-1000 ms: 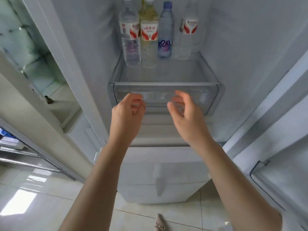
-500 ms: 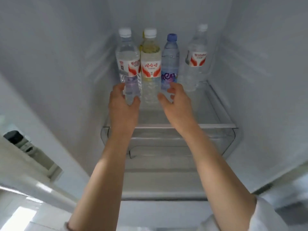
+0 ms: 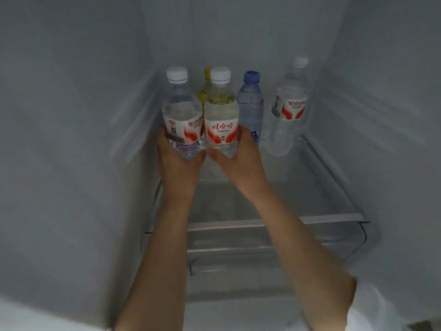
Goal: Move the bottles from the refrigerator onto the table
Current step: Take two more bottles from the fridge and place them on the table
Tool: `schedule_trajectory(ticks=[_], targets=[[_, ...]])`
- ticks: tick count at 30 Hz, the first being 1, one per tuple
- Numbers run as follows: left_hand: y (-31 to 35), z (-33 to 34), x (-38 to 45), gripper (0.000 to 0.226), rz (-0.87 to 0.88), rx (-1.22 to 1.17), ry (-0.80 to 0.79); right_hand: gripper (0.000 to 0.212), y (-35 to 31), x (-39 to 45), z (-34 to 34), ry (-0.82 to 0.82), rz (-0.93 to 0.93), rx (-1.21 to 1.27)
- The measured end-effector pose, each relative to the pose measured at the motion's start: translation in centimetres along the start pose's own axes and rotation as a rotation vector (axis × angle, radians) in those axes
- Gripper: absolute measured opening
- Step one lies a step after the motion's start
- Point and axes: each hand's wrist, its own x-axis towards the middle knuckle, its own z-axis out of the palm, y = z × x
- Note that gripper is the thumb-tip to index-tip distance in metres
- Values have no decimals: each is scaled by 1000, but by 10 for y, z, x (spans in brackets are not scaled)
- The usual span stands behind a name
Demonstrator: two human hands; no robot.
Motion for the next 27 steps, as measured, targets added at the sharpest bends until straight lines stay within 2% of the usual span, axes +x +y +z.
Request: schedule_trajectory(ticks=[5,8,12,15,27], targets=[[1,0,2,83,-16,-84,-19,61,-1,4,1,14,11,68],[1,0,-1,74,-44,-78,20,59,-4,2,1,18,12,100],[5,0,-10,77,-52,-88,95,60,-8,-8,-4,74,14,137],[12,-3,-25,76,-29,-69,140,56,-9,-21,-12,114,15,136],[66,-33,-110,80,-17,15,211,63,-38,-104,-70,153,-20,187]])
